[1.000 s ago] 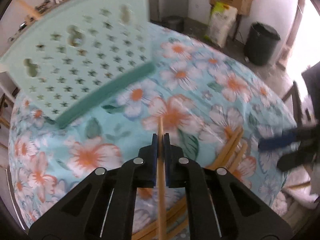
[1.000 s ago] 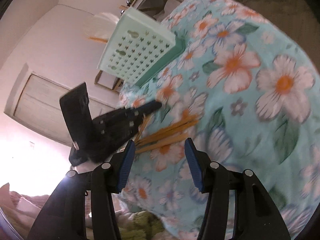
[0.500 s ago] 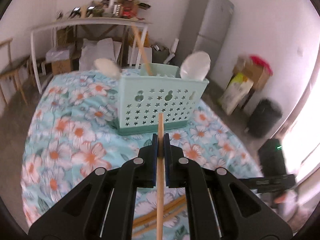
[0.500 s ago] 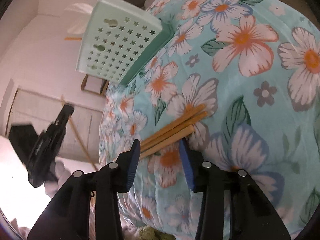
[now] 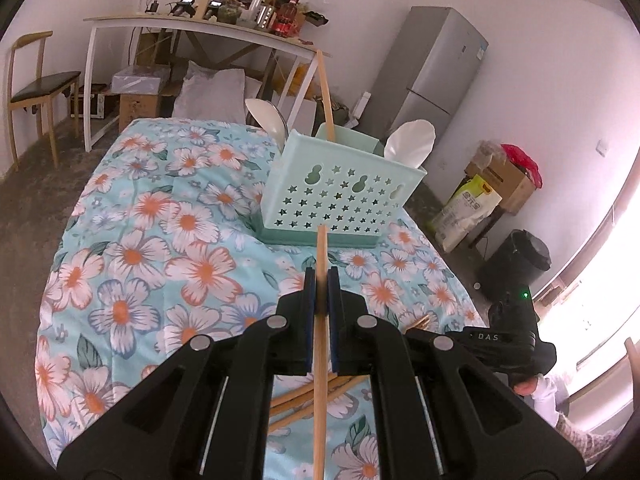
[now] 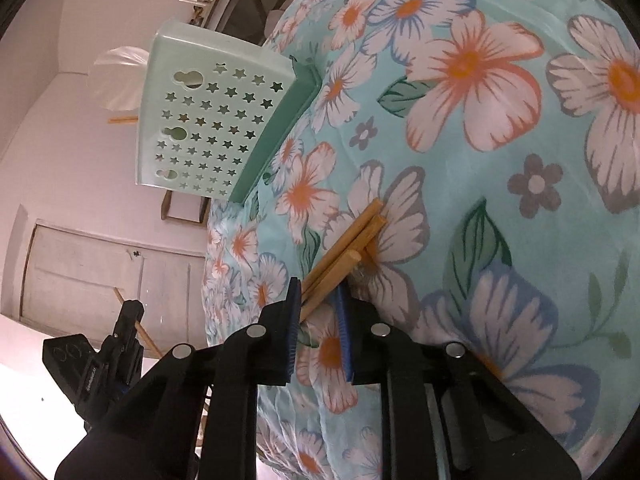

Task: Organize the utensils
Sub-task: 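Lift the chopstick upright with the left tool while the right tool grasps another chopstick, then lower both upright chopsticks into the green basket and open both tools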

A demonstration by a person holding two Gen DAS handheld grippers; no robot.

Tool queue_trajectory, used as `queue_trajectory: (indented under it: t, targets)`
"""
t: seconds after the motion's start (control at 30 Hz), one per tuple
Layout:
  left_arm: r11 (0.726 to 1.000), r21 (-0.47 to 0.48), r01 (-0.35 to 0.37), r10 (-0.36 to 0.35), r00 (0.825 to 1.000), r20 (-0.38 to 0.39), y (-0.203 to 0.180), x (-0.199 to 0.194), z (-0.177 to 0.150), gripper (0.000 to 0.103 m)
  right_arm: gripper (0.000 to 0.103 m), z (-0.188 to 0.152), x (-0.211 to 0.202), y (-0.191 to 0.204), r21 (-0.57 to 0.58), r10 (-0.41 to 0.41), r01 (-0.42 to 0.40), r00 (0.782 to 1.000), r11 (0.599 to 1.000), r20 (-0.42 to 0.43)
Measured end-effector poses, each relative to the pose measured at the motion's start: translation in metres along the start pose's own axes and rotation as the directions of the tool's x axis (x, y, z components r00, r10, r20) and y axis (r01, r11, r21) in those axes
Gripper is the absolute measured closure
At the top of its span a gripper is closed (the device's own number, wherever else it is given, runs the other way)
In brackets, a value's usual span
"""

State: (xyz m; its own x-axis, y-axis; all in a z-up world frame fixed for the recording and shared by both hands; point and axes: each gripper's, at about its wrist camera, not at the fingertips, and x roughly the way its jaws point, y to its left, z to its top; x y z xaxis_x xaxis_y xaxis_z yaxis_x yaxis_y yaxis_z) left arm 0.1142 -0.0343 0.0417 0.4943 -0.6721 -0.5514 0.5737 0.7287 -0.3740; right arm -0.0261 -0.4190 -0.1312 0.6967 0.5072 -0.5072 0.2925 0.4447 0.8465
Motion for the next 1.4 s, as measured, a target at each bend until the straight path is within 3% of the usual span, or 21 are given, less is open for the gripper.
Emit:
queue_trajectory:
  t: [0.13, 0.3, 0.43, 0.63, 0.77, 0.93, 1.03, 1.1, 1.2, 1.33, 1.4]
  targets:
    - [1.0, -0.008, -0.007, 0.007, 1.0, 0.019, 0.002, -0.008, 0.002, 0.098, 0.087, -0.005, -0.018, 0.003, -0.028, 0.028, -0.028, 1.0, 0.999, 0.005]
    - [1.0, -0.002, -0.015, 0.015, 0.999, 0.049, -0.001, -0.018, 0.011, 0.098, 0.091, -0.007, -0.051, 0.031, -0.165, 0.076, -0.061, 0.994, 0.984, 0.084]
    - [1.0, 0.015, -0.012, 0.011, 0.994, 0.107, -0.013, -0.026, 0.029, 0.098, 0.095, -0.005, -0.087, 0.062, -0.305, 0.163, -0.108, 0.973, 0.946, 0.163]
    - [1.0, 0.012, -0.006, 0.003, 0.974, 0.228, -0.031, -0.034, 0.07, 0.098, 0.096, 0.002, -0.131, 0.085, -0.431, 0.23, -0.101, 0.938, 0.897, 0.259]
    - [1.0, -0.003, -0.016, 0.016, 0.94, 0.341, -0.042, -0.033, 0.107, 0.098, 0.096, 0.013, -0.151, 0.084, -0.441, 0.27, -0.118, 0.914, 0.89, 0.301]
    - [0.997, -0.035, -0.063, 0.072, 0.871, 0.487, -0.052, -0.029, 0.149, 0.098, 0.096, 0.02, -0.167, 0.076, -0.446, 0.299, -0.134, 0.897, 0.885, 0.325]
    - [0.988, -0.032, -0.15, 0.141, 0.804, 0.578, -0.061, -0.019, 0.17, 0.098, 0.096, 0.026, -0.169, 0.07, -0.447, 0.313, -0.146, 0.892, 0.883, 0.327]
    - [0.983, -0.032, -0.183, 0.165, 0.778, 0.607, -0.064, -0.008, 0.18, 0.098, 0.096, 0.03, -0.168, 0.067, -0.443, 0.319, -0.154, 0.89, 0.883, 0.327]
    - [0.981, -0.05, -0.19, 0.18, 0.768, 0.614, -0.065, 0.012, 0.193, 0.098, 0.096, 0.038, -0.166, 0.061, -0.431, 0.32, -0.159, 0.887, 0.888, 0.333]
    - [0.987, -0.062, -0.151, 0.158, 0.787, 0.596, -0.068, 0.034, 0.205, 0.098, 0.096, 0.046, -0.166, 0.055, -0.418, 0.309, -0.15, 0.886, 0.896, 0.344]
    - [0.989, -0.052, -0.139, 0.142, 0.783, 0.605, -0.073, 0.038, 0.21, 0.098, 0.096, 0.048, -0.166, 0.053, -0.415, 0.304, -0.145, 0.888, 0.898, 0.346]
